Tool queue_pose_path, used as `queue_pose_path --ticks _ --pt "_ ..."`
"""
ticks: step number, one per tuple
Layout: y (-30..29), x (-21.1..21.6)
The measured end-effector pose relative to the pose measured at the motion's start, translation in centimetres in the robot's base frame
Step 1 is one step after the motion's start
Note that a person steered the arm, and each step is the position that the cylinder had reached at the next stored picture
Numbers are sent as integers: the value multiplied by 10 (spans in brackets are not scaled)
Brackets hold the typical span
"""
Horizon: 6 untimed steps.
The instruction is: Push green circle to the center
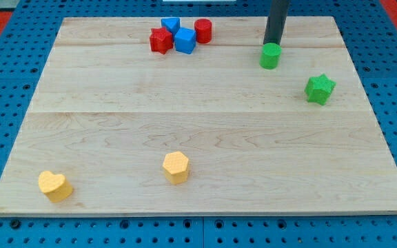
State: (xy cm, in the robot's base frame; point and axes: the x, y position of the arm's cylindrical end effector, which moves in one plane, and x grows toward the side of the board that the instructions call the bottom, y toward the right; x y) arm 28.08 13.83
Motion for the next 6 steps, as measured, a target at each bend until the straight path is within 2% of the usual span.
queue_pose_path --ticks 1,4,6 --pt "-1 18" --pt "31 37" --pt "-21 58"
